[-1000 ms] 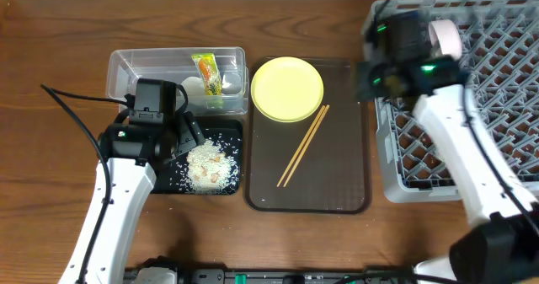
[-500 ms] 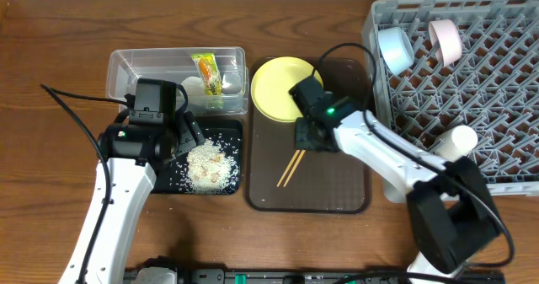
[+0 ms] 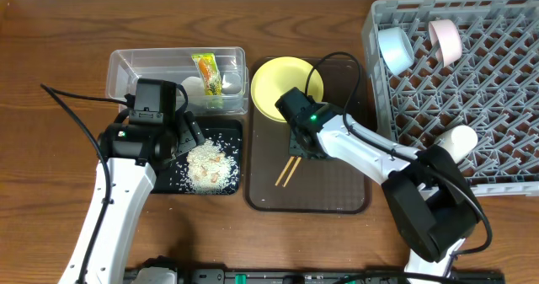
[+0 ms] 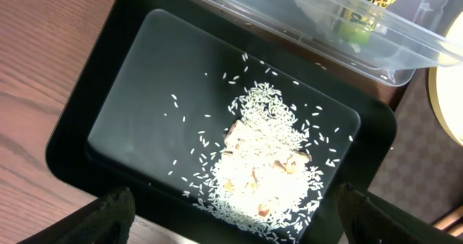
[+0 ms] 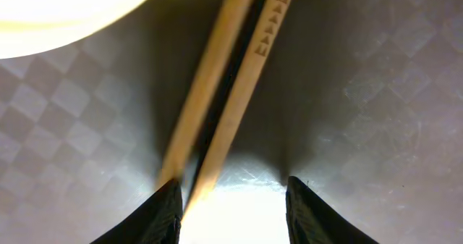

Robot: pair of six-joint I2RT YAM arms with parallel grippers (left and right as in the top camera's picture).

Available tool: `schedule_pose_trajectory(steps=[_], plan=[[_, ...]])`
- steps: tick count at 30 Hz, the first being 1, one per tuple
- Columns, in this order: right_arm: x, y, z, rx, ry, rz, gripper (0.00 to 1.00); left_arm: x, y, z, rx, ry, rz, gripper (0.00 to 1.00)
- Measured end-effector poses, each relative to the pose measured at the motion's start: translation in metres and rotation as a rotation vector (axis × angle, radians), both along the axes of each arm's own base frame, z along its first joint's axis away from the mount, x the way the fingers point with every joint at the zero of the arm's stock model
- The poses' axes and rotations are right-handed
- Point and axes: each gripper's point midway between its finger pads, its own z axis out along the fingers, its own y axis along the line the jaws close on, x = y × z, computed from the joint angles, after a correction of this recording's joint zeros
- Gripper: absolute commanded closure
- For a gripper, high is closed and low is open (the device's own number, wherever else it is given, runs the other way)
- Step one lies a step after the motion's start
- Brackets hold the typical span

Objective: Sort waste into correct bins and load items into the dishwasher rack
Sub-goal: 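Grasp one wooden chopstick on brown tray with right gripper, then carry chopstick to dish rack and drop it in with right gripper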

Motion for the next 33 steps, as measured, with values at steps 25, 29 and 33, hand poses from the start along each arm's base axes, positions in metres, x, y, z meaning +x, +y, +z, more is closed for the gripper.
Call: schedule_pose_trajectory(steps=[25,29,33], plan=[[-0.027,-0.015,-0.007,-0.038,0.102,-0.023,0.99,0.0,0.0,0.0,0.0,0.0,0.0,0.09],[-0.027,-0.02,-0.005,-0.033,0.115,-0.008,0.99,0.0,0.0,0.0,0.0,0.0,0.0,0.09],[-0.02,-0.039,0.01,-0.021,0.111,0.022,0.99,0.0,0.0,0.0,0.0,0.0,0.0,0.09]])
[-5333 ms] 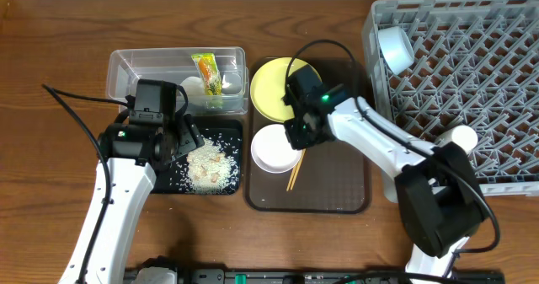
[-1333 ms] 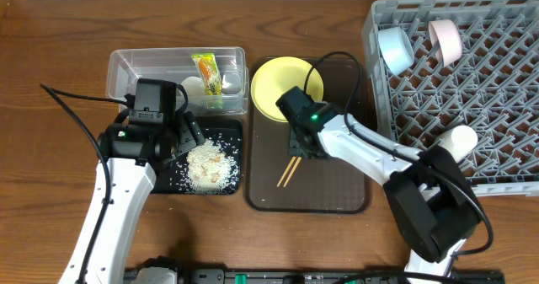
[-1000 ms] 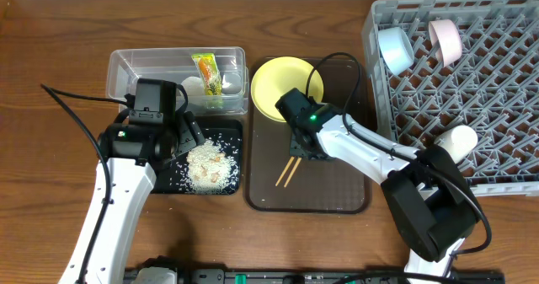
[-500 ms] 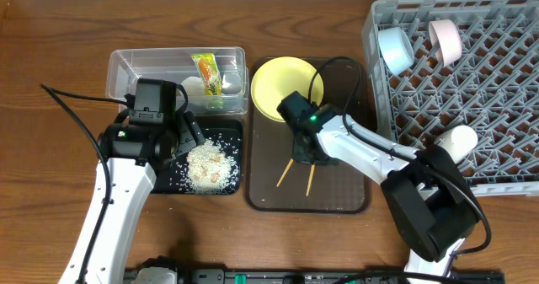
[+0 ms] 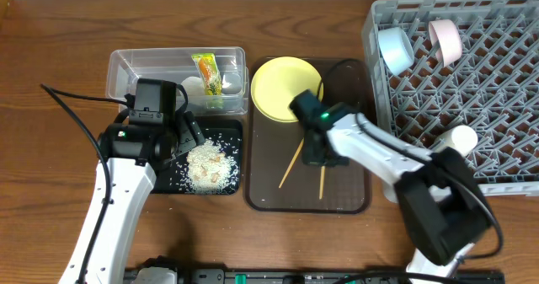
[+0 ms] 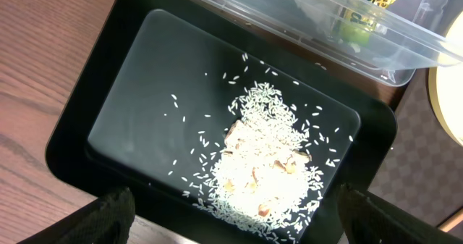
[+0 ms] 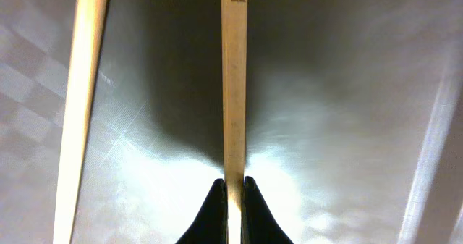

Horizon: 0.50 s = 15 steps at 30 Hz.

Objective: Sort waste into correct bins and load items into the dishwasher rack
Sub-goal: 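Carry chopstick to dish rack and drop it in with right gripper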

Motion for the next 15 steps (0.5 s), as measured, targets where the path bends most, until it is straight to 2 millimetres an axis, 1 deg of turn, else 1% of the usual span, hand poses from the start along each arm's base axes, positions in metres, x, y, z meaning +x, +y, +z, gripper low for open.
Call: schedule_pose_trajectory(steps=[3,5,6,7,8,10,12,13,15], plan=[[0.014,-0.02,0.031,0.032,-0.057,0.029,0.99,0.0,0.0,0.0,0.0,0.0,0.0,0.09],[0.024,-0.036,0.059,0.055,-0.107,0.053,0.99,0.0,0.0,0.0,0.0,0.0,0.0,0.09],[0.031,-0.048,0.076,0.065,-0.144,0.063,0.99,0.0,0.0,0.0,0.0,0.0,0.0,0.09],[0.035,-0.053,0.085,0.072,-0.165,0.069,0.99,0.0,0.0,0.0,0.0,0.0,0.0,0.09],[0.04,-0.064,0.098,0.078,-0.196,0.077,0.99,0.0,0.0,0.0,0.0,0.0,0.0,0.09],[0.043,-0.081,0.112,0.082,-0.226,0.092,0.99,0.0,0.0,0.0,0.0,0.0,0.0,0.09],[0.044,-0.101,0.119,0.073,-0.237,0.093,0.99,0.0,0.0,0.0,0.0,0.0,0.0,0.09],[0.045,-0.113,0.12,0.062,-0.235,0.095,0.99,0.0,0.0,0.0,0.0,0.0,0.0,0.09],[0.047,-0.128,0.117,0.047,-0.225,0.102,0.99,0.0,0.0,0.0,0.0,0.0,0.0,0.09]])
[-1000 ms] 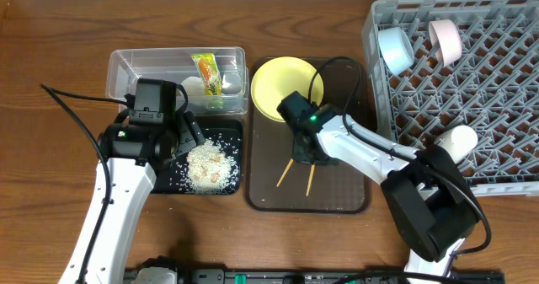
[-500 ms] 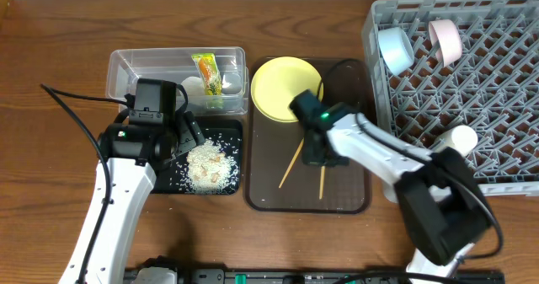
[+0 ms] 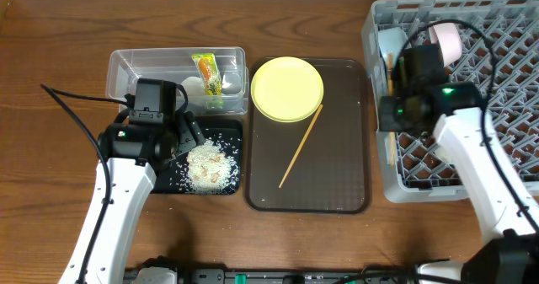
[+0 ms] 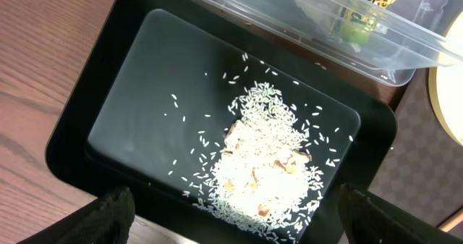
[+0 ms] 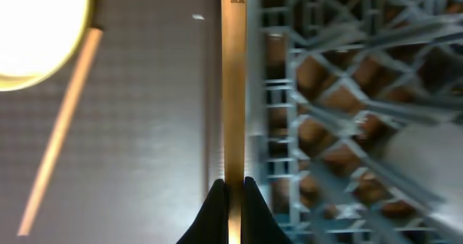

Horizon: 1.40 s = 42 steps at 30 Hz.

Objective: Sort waste into correct bins and load items into the dishwasher rack
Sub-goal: 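Carry chopstick to dish rack and drop it in with right gripper, then return right gripper to brown tray and grasp second chopstick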

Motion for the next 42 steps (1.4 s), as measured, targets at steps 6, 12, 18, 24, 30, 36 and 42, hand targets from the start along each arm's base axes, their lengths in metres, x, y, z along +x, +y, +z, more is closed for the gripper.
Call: schedule_pose_trajectory(steps=[6,12,18,24,30,36,42], plan=[[0.01,-0.023,-0.013,-0.024,0.016,0.012,0.99,0.0,0.0,0.0,0.0,0.0,0.0,0.09],[0.022,-0.021,-0.025,-0.03,0.011,0.064,0.52,0.0,0.0,0.0,0.0,0.0,0.0,0.09],[0.035,-0.003,-0.009,0.032,-0.054,0.1,0.55,0.0,0.0,0.0,0.0,0.0,0.0,0.09],[0.034,0.061,0.02,0.124,-0.136,0.205,0.55,0.0,0.0,0.0,0.0,0.0,0.0,0.09],[0.007,0.125,-0.003,0.146,-0.045,0.266,0.55,0.0,0.0,0.0,0.0,0.0,0.0,0.09],[-0.022,0.157,-0.065,0.129,0.135,0.19,0.55,0.0,0.0,0.0,0.0,0.0,0.0,0.09],[-0.026,0.184,-0.111,0.109,0.176,0.131,0.57,0.0,0.0,0.0,0.0,0.0,0.0,0.09]])
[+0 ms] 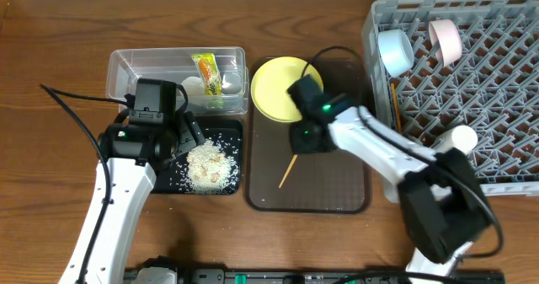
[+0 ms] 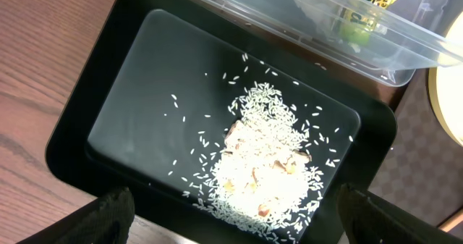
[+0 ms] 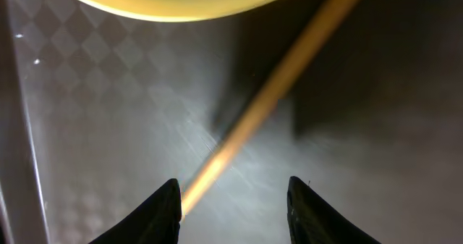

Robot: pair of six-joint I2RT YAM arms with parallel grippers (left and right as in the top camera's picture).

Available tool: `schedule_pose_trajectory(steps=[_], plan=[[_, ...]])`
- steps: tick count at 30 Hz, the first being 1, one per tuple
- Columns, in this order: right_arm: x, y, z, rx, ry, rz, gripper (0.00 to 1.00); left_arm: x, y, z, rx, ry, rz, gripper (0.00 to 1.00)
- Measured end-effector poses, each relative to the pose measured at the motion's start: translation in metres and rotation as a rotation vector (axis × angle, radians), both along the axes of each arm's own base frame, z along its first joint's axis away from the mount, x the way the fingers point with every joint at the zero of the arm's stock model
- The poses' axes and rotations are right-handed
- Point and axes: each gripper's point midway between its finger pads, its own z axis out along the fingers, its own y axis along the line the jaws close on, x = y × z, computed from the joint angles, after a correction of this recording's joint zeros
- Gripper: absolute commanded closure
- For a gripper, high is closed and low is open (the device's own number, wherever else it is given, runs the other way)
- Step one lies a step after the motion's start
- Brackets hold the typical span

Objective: Sort waste into correct bins and load items into the dishwasher rack
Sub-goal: 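Return right gripper to brown tray and grasp second chopstick, then carry second chopstick to dish rack and release it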

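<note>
One wooden chopstick (image 3: 275, 92) lies slantwise on the brown tray (image 1: 337, 183), just below the yellow plate (image 1: 282, 86). My right gripper (image 3: 233, 190) is open low over the tray, and the chopstick's lower end sits beside its left finger. A second chopstick (image 1: 394, 107) rests in the grey dishwasher rack (image 1: 497, 107) near its left edge. My left gripper (image 2: 233, 197) hangs open above the black tray (image 2: 79, 135), which holds rice and food scraps (image 2: 264, 161).
A clear bin (image 1: 143, 69) with a snack wrapper (image 1: 207, 72) stands behind the black tray. In the rack are a blue cup (image 1: 394, 50), a pink cup (image 1: 445, 40) and a white cup (image 1: 455, 139). Bare wooden table surrounds everything.
My right gripper was shut on a chopstick over the rack's left edge. That chopstick now lies in the rack, and the gripper is open over the brown tray at the other chopstick.
My right gripper stood open around two chopsticks on the brown tray. Then it was shut on one of them, then held it over the rack. Now that chopstick is in the rack and the gripper is open at the second one. The left arm stayed still.
</note>
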Motion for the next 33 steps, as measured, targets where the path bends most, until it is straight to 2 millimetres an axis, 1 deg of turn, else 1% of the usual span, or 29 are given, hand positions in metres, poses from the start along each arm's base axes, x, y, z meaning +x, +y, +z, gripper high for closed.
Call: schedule_pose_trajectory(steps=[1,3,4,5,7,9,10,11,15,17,19,22,24,26,28,29,31,33], plan=[[-0.001,0.002,-0.005,-0.012,0.002,-0.008,0.57,0.0,0.0,0.0,0.0,0.0,0.0,0.09],[-0.003,0.001,-0.015,-0.036,0.015,-0.036,0.62,0.0,0.0,0.0,0.0,0.0,0.0,0.08],[-0.003,-0.001,-0.018,-0.048,0.02,-0.05,0.67,0.0,0.0,0.0,0.0,0.0,0.0,0.09],[-0.004,-0.003,-0.021,-0.061,0.024,-0.062,0.75,0.0,0.0,0.0,0.0,0.0,0.0,0.09],[-0.003,-0.008,-0.022,-0.083,0.022,-0.089,0.86,0.0,0.0,0.0,0.0,0.0,0.0,0.09],[-0.005,-0.015,-0.023,-0.115,0.027,-0.119,0.91,0.0,0.0,0.0,0.0,0.0,0.0,0.09],[-0.006,-0.018,-0.023,-0.129,0.03,-0.13,0.96,0.0,0.0,0.0,0.0,0.0,0.0,0.09],[-0.007,-0.023,-0.023,-0.147,0.033,-0.142,0.99,0.0,0.0,0.0,0.0,0.0,0.0,0.09],[-0.012,-0.042,-0.021,-0.201,0.062,-0.188,0.99,0.0,0.0,0.0,0.0,0.001,0.0,0.09],[-0.008,-0.053,-0.016,-0.205,0.064,-0.212,0.99,0.0,0.0,0.0,0.0,0.002,0.0,0.09],[0.001,-0.065,-0.005,-0.194,0.039,-0.224,0.99,0.0,0.0,0.0,0.0,0.002,0.0,0.09],[0.015,-0.081,0.027,-0.15,-0.032,-0.206,0.99,0.0,0.0,0.0,0.0,0.002,0.0,0.09],[0.023,-0.095,0.06,-0.116,-0.106,-0.179,0.99,0.0,0.0,0.0,0.0,0.002,0.0,0.09],[0.029,-0.11,0.089,-0.09,-0.179,-0.17,0.99,0.0,0.0,0.0,0.0,0.002,0.0,0.09],[0.036,-0.127,0.116,-0.075,-0.259,-0.169,0.99,0.0,0.0,0.0,0.0,0.002,0.0,0.09],[0.04,-0.139,0.129,-0.073,-0.302,-0.171,0.99,0.0,0.0,0.0,0.0,0.002,0.0,0.09],[0.046,-0.16,0.146,-0.085,-0.361,-0.166,0.99,0.0,0.0,0.0,0.0,0.002,0.0,0.09],[0.05,-0.178,0.153,-0.112,-0.388,-0.143,0.99,0.0,0.0,0.0,0.0,0.002,0.0,0.09]])
